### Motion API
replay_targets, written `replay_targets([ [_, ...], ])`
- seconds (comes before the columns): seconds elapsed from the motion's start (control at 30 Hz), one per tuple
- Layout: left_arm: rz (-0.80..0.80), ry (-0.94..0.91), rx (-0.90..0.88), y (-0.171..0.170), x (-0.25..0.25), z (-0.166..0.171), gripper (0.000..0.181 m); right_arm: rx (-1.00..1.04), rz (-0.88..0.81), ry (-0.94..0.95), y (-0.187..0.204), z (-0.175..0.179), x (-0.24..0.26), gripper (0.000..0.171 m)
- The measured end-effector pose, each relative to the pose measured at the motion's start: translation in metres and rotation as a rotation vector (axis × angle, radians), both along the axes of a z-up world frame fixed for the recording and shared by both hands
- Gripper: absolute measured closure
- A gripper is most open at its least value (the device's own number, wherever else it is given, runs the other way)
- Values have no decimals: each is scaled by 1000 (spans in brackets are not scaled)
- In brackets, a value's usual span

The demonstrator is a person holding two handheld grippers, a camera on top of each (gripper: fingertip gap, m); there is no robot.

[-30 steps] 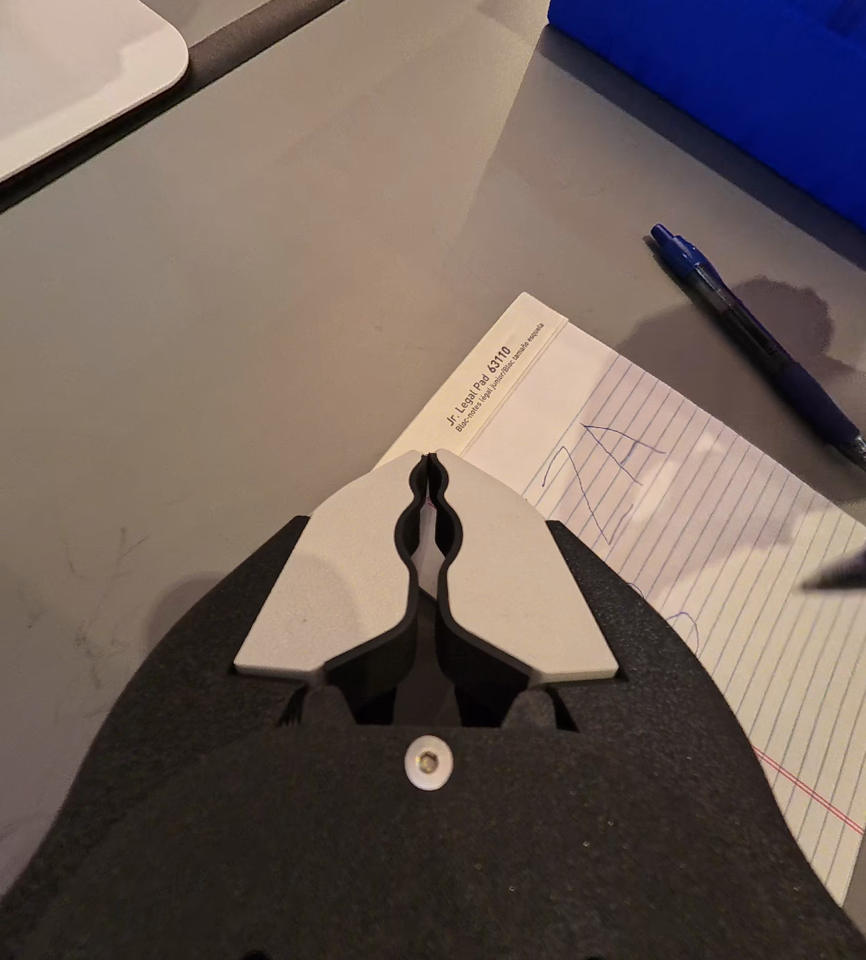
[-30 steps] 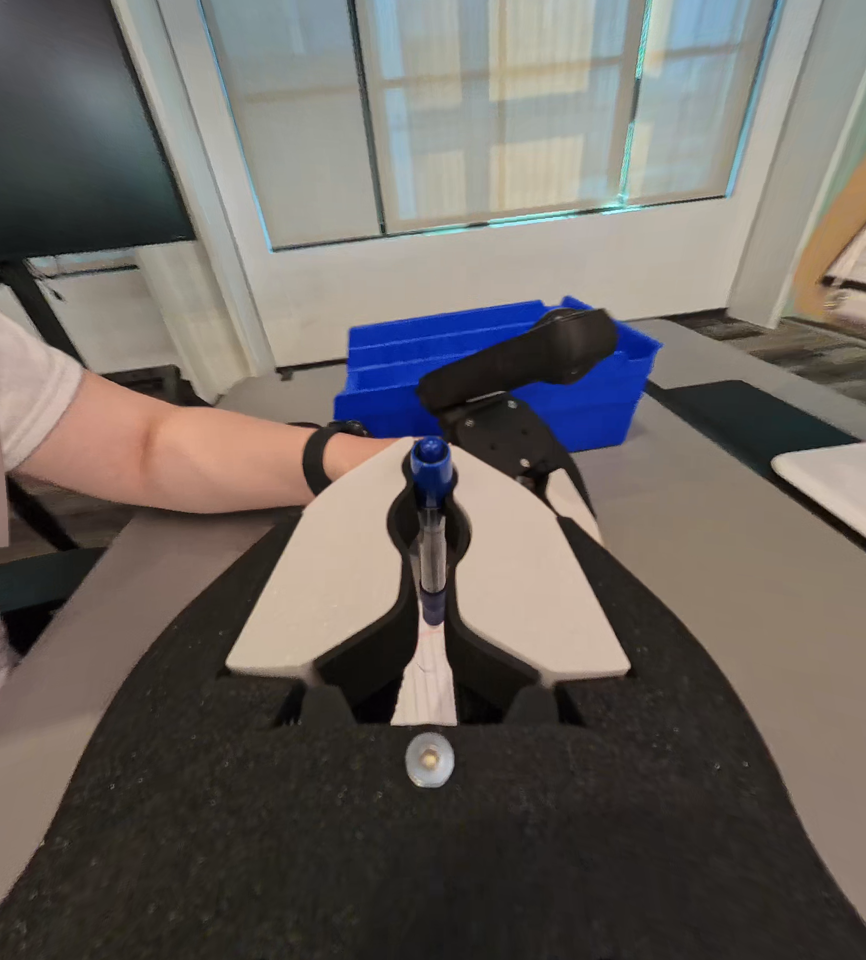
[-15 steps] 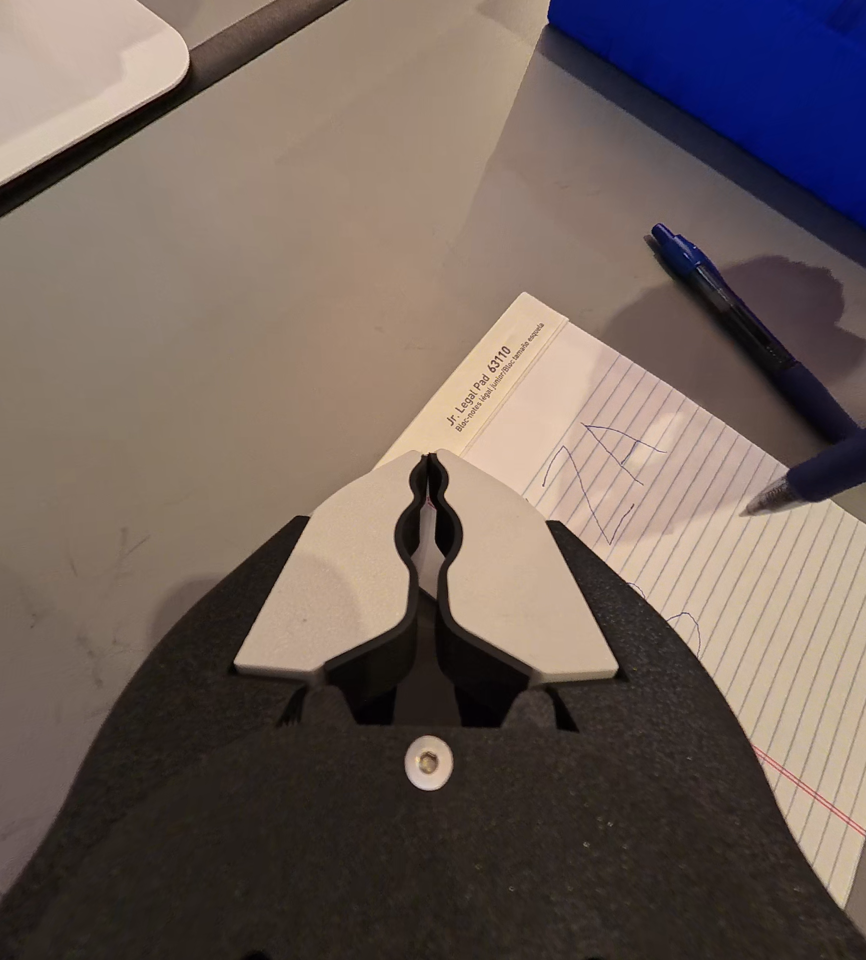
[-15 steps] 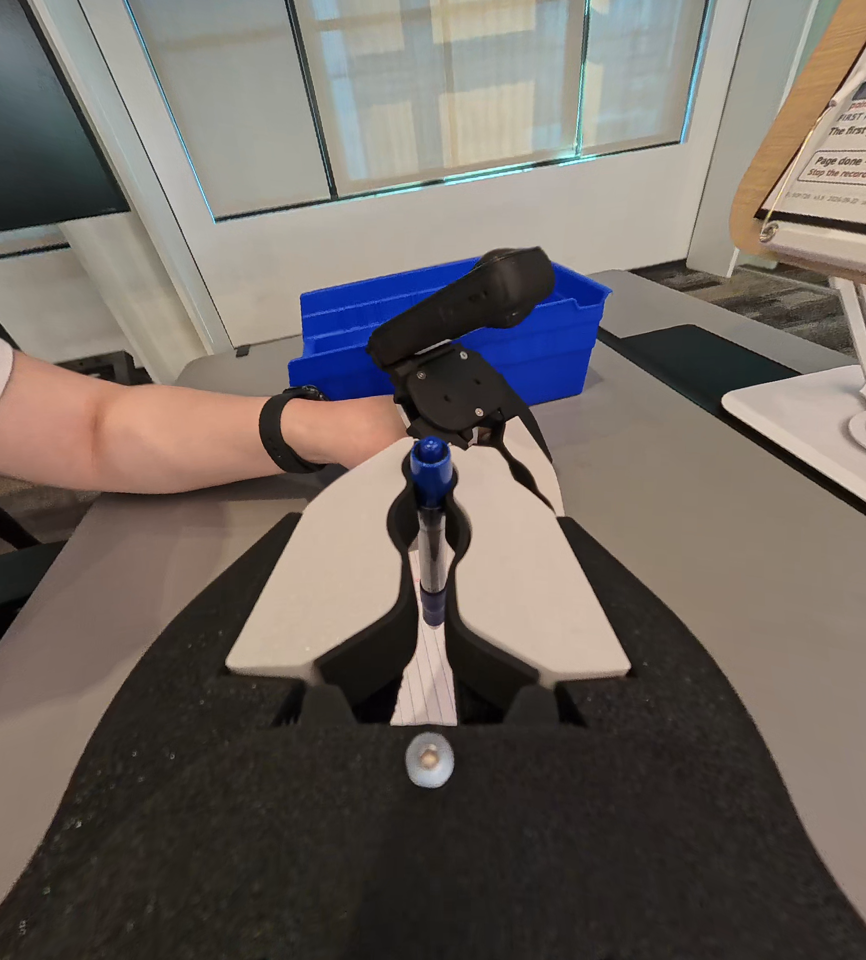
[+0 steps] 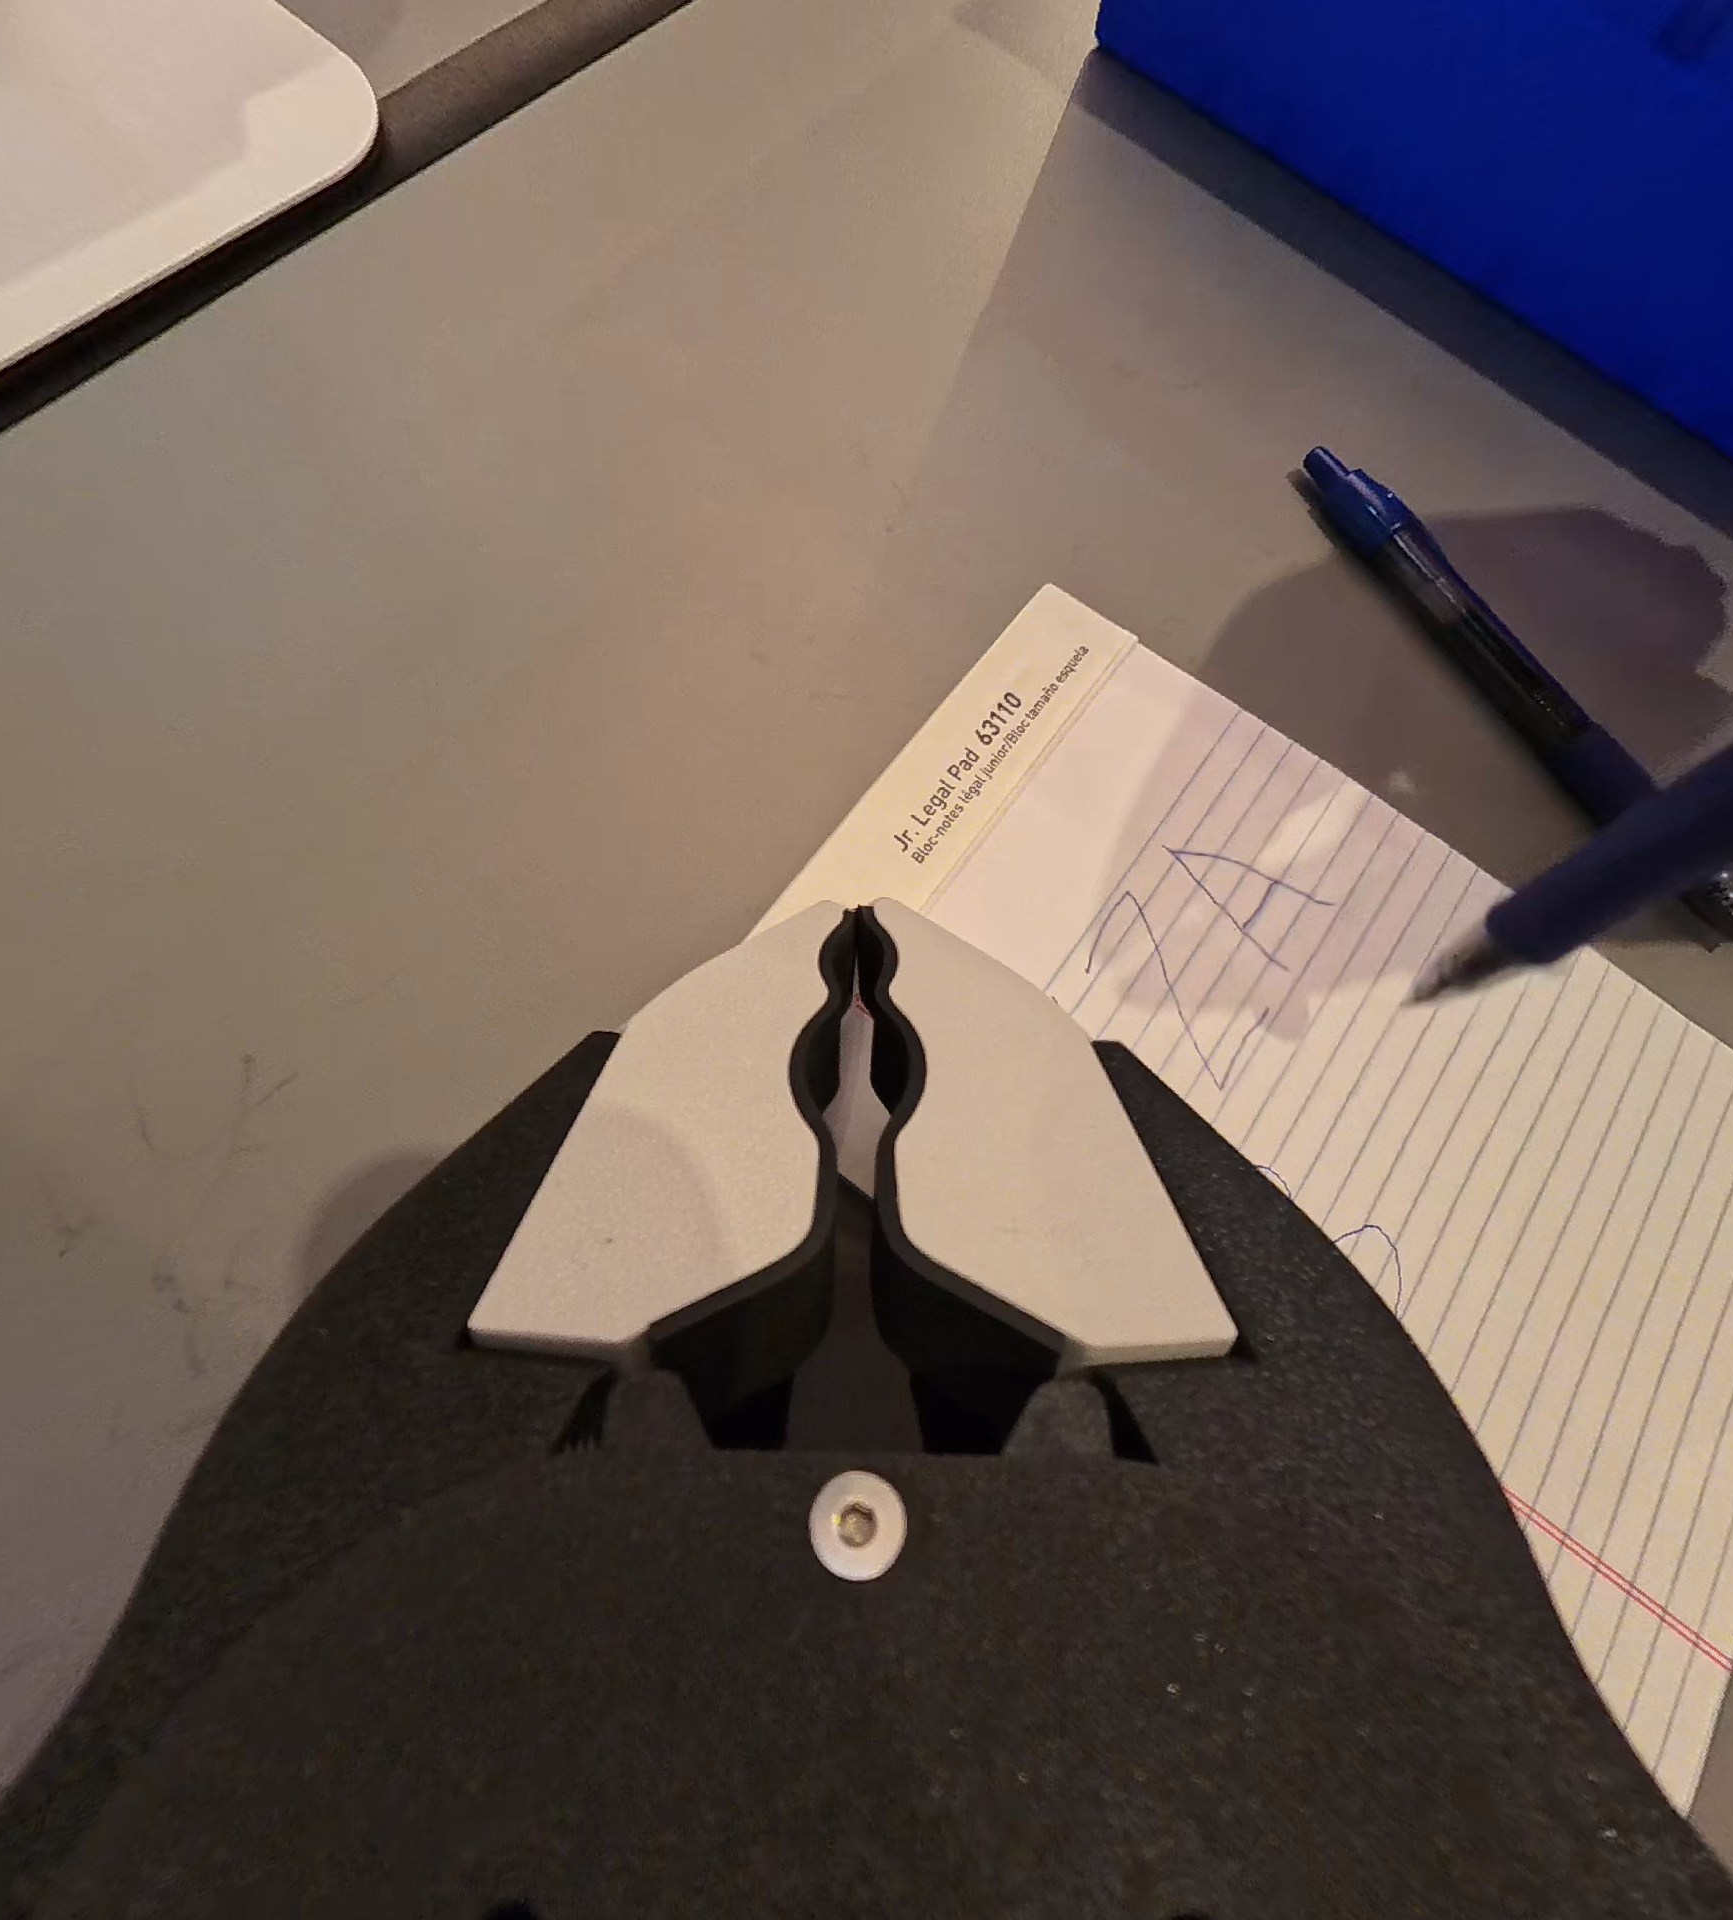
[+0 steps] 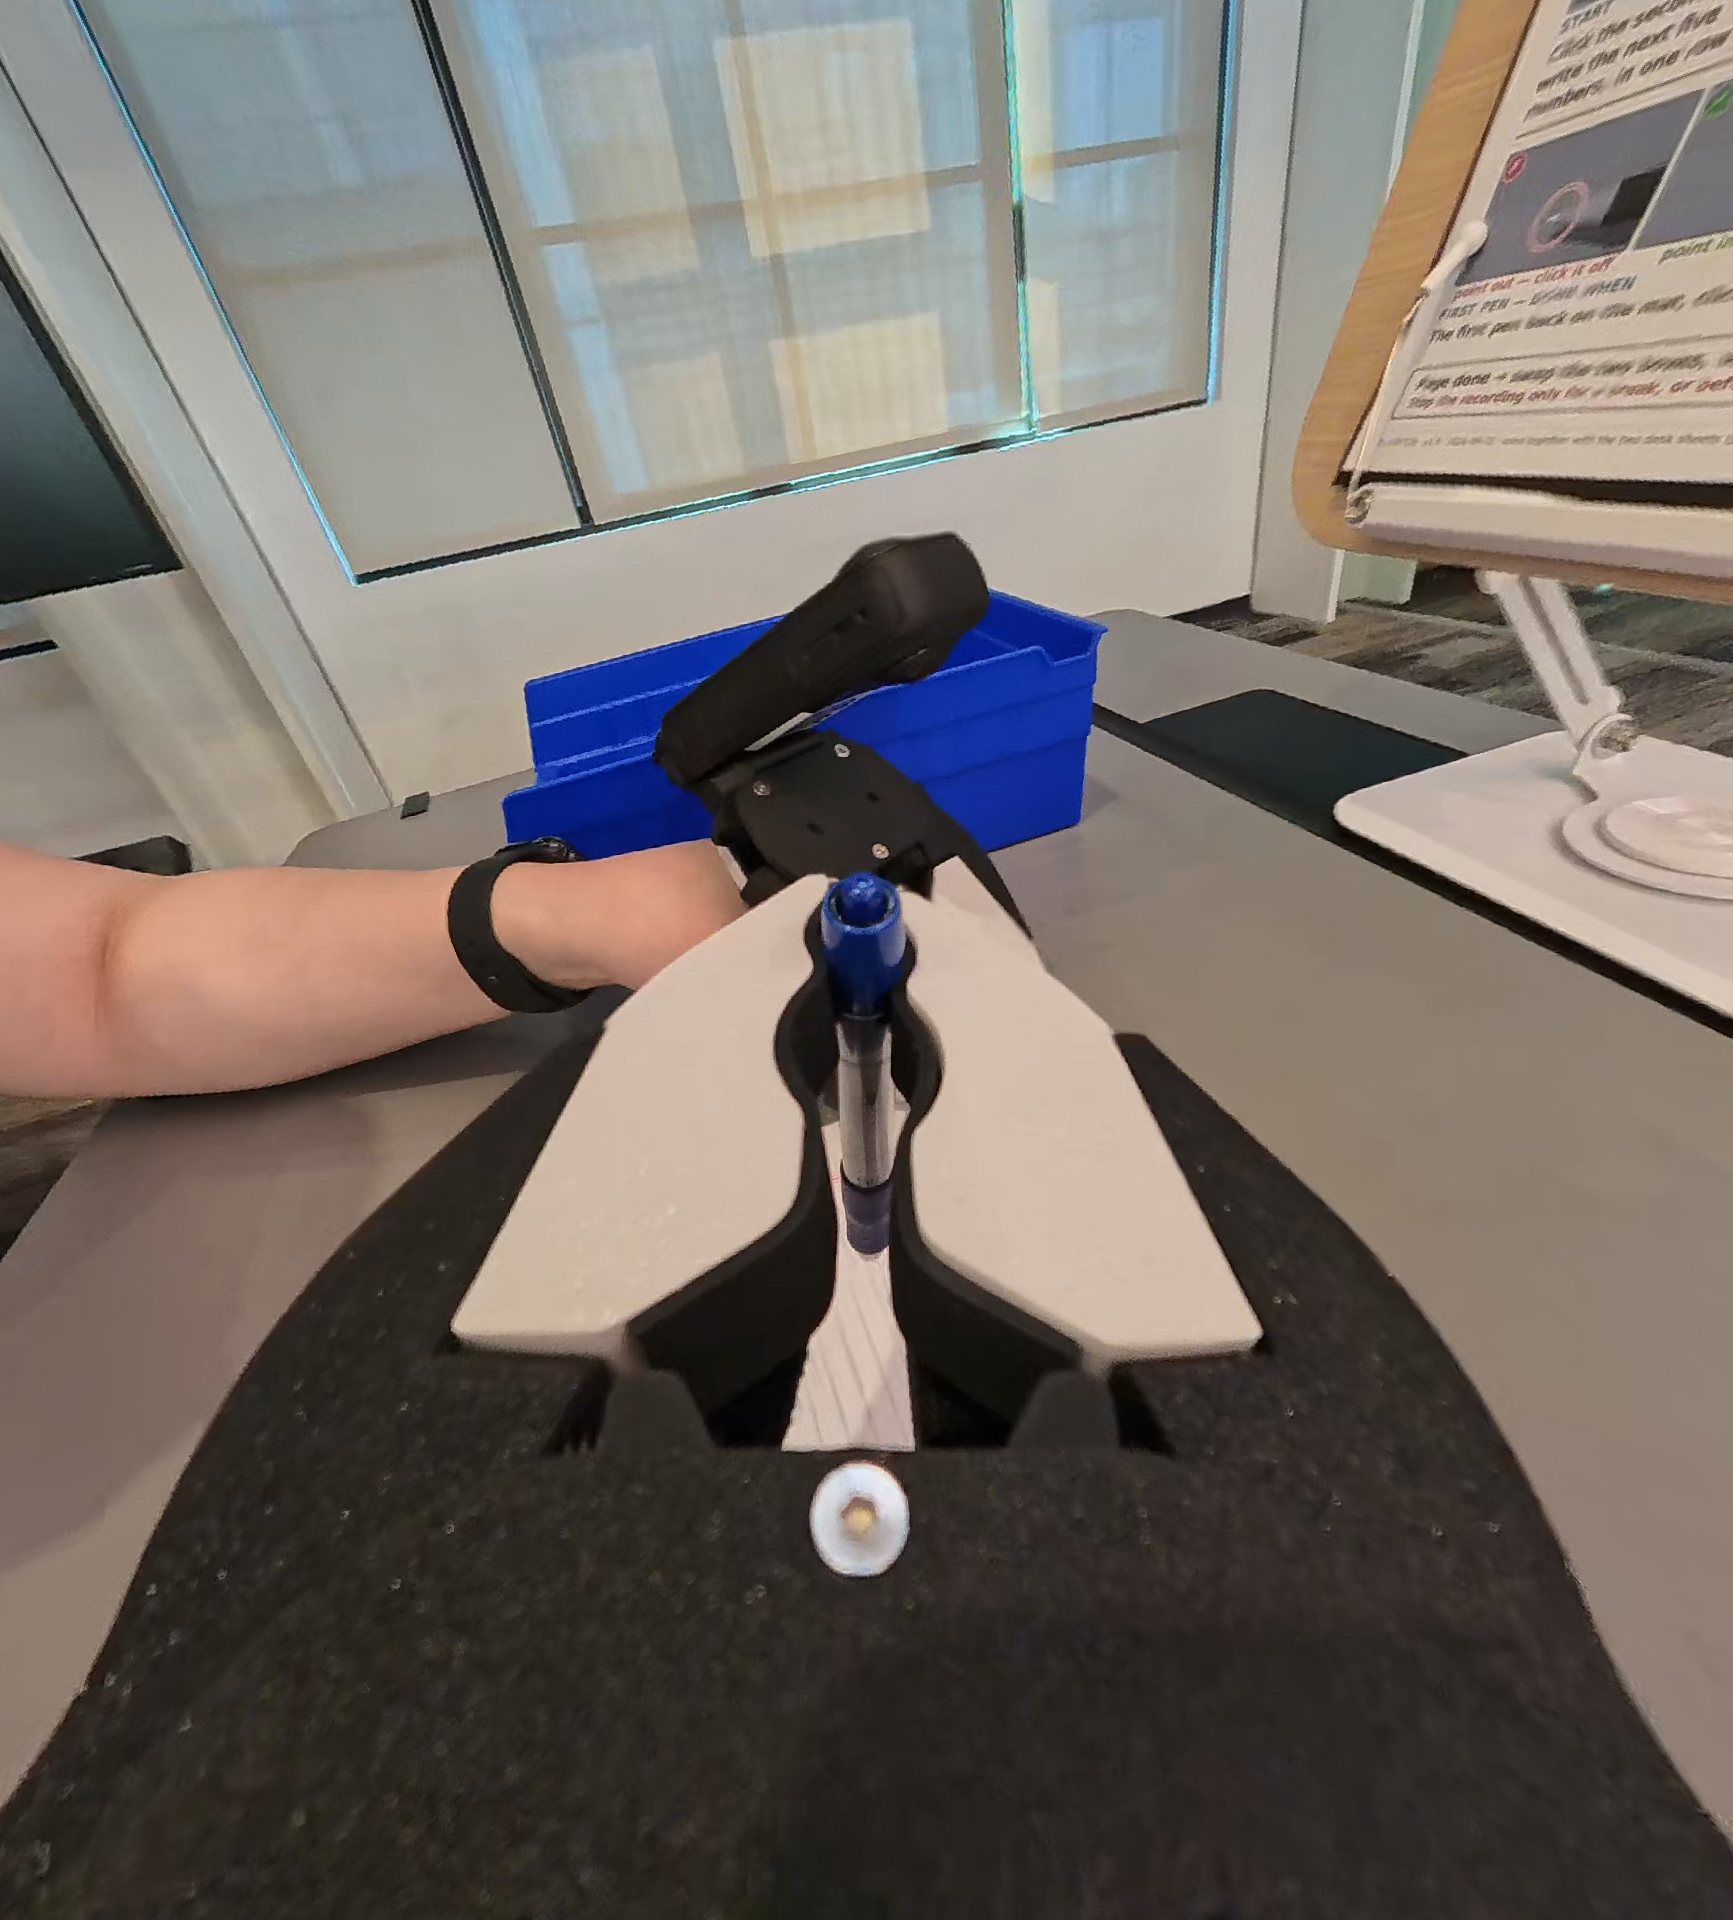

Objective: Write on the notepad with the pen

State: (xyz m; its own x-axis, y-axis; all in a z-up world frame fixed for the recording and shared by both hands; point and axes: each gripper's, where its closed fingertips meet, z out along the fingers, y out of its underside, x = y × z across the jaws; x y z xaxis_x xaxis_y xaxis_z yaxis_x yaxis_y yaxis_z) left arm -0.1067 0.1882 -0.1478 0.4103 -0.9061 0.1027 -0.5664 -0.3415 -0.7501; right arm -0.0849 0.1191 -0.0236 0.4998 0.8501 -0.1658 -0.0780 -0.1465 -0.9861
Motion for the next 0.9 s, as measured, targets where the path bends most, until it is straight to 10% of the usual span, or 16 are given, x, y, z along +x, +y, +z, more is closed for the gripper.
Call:
replay_targets([
  [0.9, -1, 0, -1, 0, 0, 0, 181, -40, 38, -111, 6, -25, -22, 167],
])
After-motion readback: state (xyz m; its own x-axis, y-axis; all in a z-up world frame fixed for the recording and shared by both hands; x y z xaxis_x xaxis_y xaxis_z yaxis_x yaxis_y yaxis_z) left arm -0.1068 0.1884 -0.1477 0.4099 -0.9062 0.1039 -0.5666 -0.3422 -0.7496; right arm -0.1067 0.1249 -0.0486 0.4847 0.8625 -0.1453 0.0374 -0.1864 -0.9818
